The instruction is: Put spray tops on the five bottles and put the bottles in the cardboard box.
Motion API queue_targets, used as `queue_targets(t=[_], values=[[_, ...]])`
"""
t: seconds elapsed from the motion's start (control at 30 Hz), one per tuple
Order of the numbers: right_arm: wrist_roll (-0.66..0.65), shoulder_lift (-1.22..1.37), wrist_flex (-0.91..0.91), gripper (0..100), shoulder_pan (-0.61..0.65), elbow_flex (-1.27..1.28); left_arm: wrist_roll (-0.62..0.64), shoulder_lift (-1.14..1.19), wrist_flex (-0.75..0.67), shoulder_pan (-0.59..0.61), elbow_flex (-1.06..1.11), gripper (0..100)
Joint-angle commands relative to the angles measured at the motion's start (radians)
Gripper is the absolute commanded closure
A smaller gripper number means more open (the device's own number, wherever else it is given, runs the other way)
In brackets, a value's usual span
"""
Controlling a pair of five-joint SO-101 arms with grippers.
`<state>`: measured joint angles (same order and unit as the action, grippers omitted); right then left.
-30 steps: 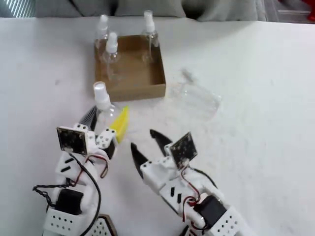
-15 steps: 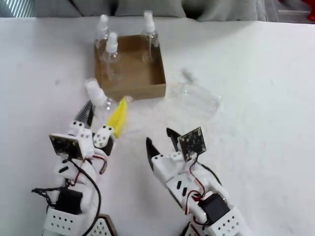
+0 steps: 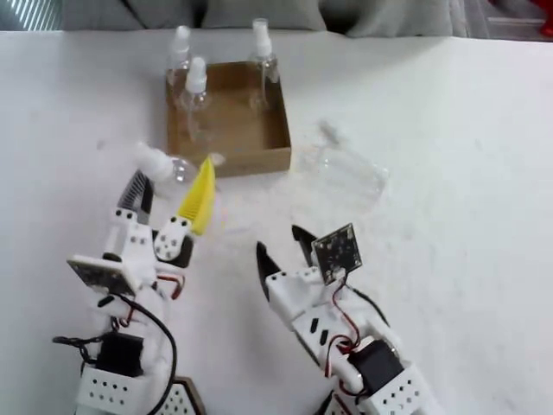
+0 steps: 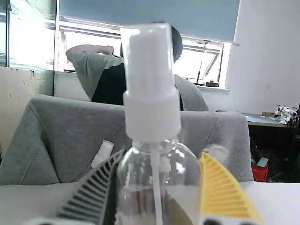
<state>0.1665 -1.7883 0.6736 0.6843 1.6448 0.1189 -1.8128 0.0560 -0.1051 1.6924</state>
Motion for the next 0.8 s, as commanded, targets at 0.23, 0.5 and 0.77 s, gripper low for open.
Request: queue_targets(t=[0.23, 0.5, 0.77], values=[[-0.002, -0.012, 0.008, 78.9, -0.074, -0.008, -0.008, 0.188, -0.031, 0.005, -0.290, 88], [-0.008, -0.012, 0.002, 78.9, -0.079, 0.008, -0.002, 0.618, -0.126, 0.010, -0.560, 88], [-0.008, -0.012, 0.001, 78.8, -0.079, 0.014, -0.008, 0.911, -0.354, 0.018, -0.572, 88]])
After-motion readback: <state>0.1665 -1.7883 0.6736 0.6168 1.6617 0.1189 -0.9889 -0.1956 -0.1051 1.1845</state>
